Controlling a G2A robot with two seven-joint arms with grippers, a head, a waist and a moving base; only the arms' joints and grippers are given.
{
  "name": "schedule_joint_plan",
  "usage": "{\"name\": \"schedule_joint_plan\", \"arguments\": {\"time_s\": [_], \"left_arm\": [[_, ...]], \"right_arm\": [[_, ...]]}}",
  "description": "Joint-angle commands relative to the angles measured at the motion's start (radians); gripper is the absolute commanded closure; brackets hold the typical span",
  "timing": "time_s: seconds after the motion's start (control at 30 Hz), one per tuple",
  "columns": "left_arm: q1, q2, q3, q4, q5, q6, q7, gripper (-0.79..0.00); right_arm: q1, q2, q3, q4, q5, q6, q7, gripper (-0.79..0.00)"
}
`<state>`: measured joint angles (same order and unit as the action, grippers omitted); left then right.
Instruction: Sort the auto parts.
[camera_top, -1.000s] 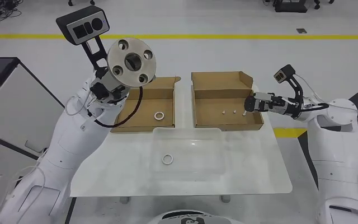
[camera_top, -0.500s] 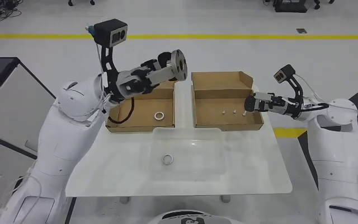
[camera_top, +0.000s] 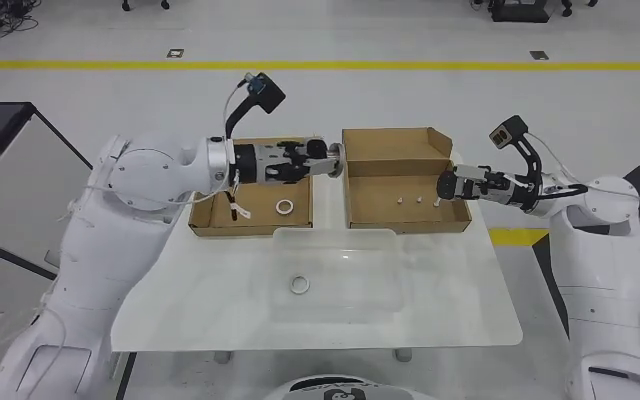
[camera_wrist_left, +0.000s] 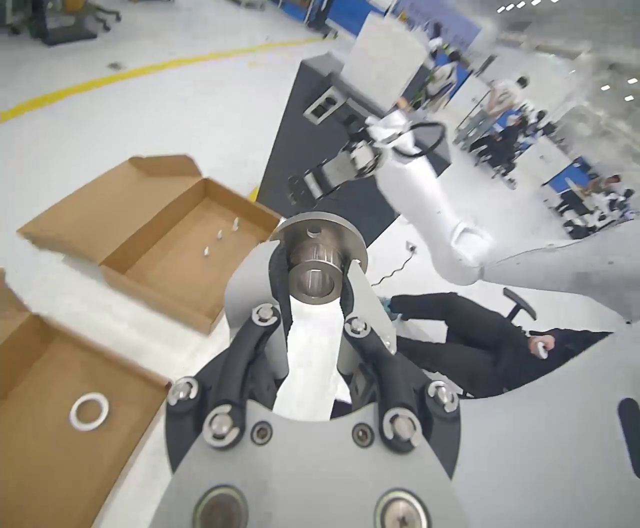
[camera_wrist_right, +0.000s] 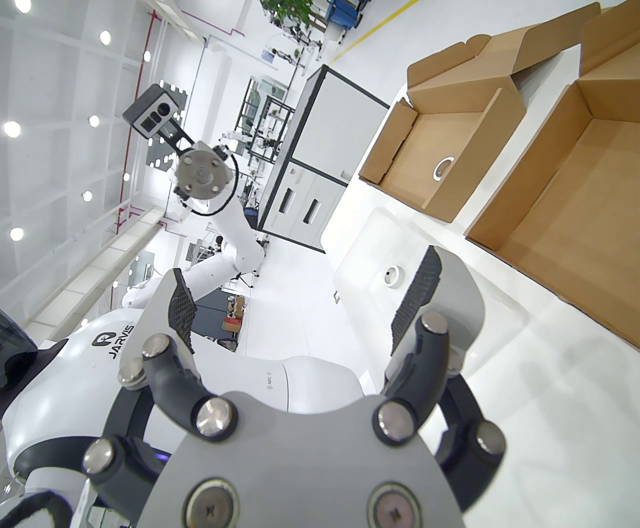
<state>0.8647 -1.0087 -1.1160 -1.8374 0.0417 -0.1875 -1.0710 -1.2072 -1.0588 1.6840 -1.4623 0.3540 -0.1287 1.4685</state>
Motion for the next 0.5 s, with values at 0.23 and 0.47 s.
{"name": "schedule_joint_plan", "arguments": {"time_s": [0.23, 0.47], "left_arm": [[-0.112, -0.011, 0.101, 0.107, 0.17, 0.078, -0.104, 0.0], [-0.211, -0.033, 0.212, 0.257, 0.294, 0.096, -0.161, 0.0]], "right_arm": [[0.0, 0.0, 0.0, 0.0, 0.0, 0.0, 0.0, -0.785], [0.0, 0.0, 0.0, 0.0, 0.0, 0.0, 0.0, -0.785]]}}
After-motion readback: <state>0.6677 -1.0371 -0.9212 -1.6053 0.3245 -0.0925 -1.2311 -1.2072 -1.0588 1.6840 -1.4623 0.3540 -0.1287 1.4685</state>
